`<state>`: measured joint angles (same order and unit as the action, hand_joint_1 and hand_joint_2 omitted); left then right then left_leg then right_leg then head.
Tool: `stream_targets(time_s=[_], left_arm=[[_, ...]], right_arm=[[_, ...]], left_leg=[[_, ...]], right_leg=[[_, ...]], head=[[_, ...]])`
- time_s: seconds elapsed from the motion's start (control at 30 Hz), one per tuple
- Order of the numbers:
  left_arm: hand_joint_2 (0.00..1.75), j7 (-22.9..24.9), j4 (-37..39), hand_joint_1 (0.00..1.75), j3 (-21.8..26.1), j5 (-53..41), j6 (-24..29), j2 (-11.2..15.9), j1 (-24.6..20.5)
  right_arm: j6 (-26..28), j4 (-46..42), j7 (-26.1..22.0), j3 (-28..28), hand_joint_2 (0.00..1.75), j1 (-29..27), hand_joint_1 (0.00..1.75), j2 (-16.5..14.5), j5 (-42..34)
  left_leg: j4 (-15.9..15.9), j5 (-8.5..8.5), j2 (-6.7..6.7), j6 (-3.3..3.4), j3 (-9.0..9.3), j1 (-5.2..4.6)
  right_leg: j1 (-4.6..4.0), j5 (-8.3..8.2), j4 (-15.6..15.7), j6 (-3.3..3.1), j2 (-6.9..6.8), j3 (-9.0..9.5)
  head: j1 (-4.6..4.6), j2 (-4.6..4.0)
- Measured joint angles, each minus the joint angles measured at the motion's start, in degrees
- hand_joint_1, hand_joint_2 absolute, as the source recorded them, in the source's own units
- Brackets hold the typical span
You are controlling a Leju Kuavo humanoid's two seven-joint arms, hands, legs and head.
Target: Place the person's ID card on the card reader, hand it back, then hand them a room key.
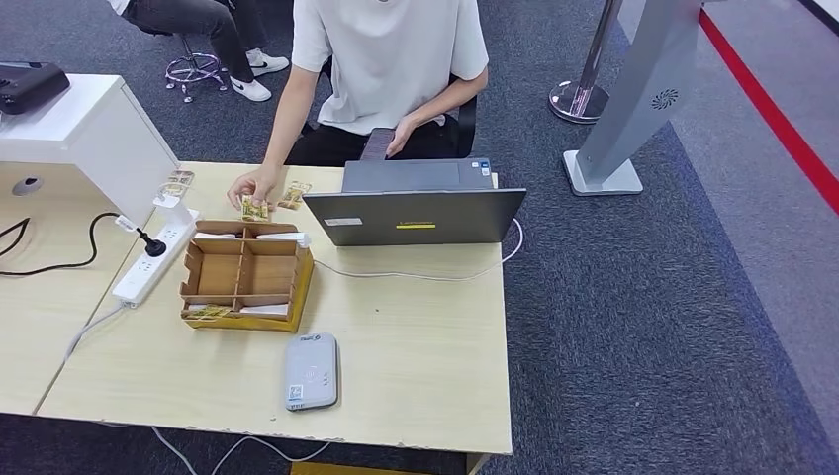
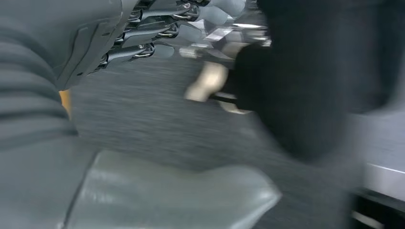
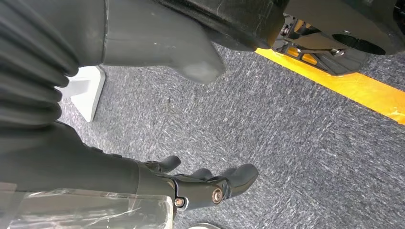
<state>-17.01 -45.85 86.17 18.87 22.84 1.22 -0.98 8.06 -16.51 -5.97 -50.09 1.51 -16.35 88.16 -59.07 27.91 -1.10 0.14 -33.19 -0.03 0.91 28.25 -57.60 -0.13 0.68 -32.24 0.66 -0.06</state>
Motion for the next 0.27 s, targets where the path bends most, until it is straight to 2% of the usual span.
stream_targets(time_s=[0.07, 0.1, 0.13, 0.23, 0.27], left_arm=[[1.75, -0.5, 3.5, 0.00, 0.3, -0.8, 0.6, -1.7, 0.0], [1.75, -0.3, 5.2, 0.00, 0.4, -1.5, 1.4, -2.2, -0.1], [1.75, -0.3, 7.1, 0.00, 0.5, -2.5, 2.5, -2.7, -0.2], [1.75, -0.8, 14.5, 0.00, 0.1, -6.4, 5.7, -4.2, -1.0], [1.75, -0.8, 15.9, 0.00, 0.0, -7.2, 6.1, -4.4, -1.2]], right_arm=[[-0.1, -0.2, -0.1, -0.3, 0.87, 0.0, 0.00, -0.2, 0.0], [-0.3, -0.3, -0.1, -0.6, 1.31, 0.0, 0.00, -0.2, -0.2], [-0.5, -0.4, -0.1, -1.0, 1.31, 0.0, 0.00, -0.4, -0.6], [-1.3, -1.2, -0.2, -3.1, 0.00, -0.1, 0.00, -1.1, -2.2], [-1.4, -1.3, -0.1, -3.4, 0.00, -0.1, 0.00, -1.3, -2.3]], left_leg=[[0.0, 0.00, 0.00, 0.01, 0.01, 0.04], [0.0, 0.00, -0.01, 0.01, 0.02, 0.02], [0.0, 0.00, -0.01, 0.02, 0.04, 0.00], [-0.1, -0.02, -0.02, 0.03, 0.06, 0.00], [-0.1, -0.02, -0.02, 0.03, 0.06, 0.01]], right_leg=[[-0.03, -0.03, 0.0, 0.03, -0.03, 0.03], [-0.02, -0.04, 0.0, 0.04, -0.04, 0.02], [-0.01, -0.05, 0.0, 0.05, -0.04, 0.02], [0.00, -0.06, 0.0, 0.05, -0.05, 0.02], [0.00, -0.06, 0.0, 0.04, -0.05, 0.02]], head=[[-0.11, 0.01], [-0.12, 0.01], [-0.10, 0.01], [-0.07, 0.01], [-0.07, 0.01]])
